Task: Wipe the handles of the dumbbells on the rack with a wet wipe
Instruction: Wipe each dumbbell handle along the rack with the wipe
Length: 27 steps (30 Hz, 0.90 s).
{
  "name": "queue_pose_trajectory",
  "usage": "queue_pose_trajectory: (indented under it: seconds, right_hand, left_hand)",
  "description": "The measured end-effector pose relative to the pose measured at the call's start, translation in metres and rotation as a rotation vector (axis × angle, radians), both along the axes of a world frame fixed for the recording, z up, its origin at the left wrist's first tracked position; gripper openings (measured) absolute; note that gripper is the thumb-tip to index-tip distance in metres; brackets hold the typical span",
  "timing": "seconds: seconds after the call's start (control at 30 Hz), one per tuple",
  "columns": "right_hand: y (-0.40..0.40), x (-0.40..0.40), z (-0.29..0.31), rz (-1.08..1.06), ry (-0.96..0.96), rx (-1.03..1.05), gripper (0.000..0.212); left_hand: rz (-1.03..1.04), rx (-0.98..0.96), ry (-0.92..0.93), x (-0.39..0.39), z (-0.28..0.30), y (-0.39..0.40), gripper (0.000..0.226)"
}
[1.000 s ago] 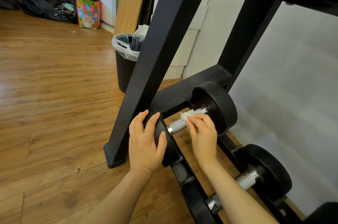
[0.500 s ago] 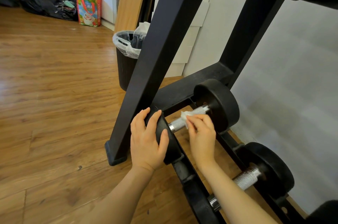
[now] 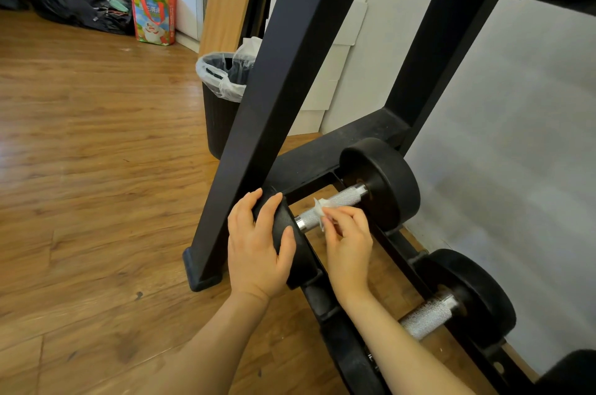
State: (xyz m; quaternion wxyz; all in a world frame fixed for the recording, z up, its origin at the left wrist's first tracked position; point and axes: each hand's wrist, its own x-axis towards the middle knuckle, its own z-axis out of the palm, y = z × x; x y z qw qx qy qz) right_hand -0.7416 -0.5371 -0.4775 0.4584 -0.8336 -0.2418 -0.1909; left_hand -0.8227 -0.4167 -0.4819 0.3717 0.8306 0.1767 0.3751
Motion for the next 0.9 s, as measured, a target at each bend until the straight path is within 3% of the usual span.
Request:
queue_pose_trajectory:
  seconds: [0.53, 0.73, 0.9]
  right_hand:
    - [-0.002, 0.007, 0.009, -0.022, 0.009, 0.009, 0.018]
    - [0.006, -0.013, 0.008, 0.129, 0.047, -0.085, 0.014]
    - [0.001, 0.002, 0.012, 0.037, 0.046, -0.071, 0.013]
  left_hand:
    - [-0.009, -0.006, 0.006, 0.0, 0.0, 0.001, 0.053]
    - [-0.007, -0.011, 0.011, 0.0, 0.001, 0.0, 0.054]
    - [-0.004, 0.001, 0.001, -0.001, 0.002, 0.0, 0.054]
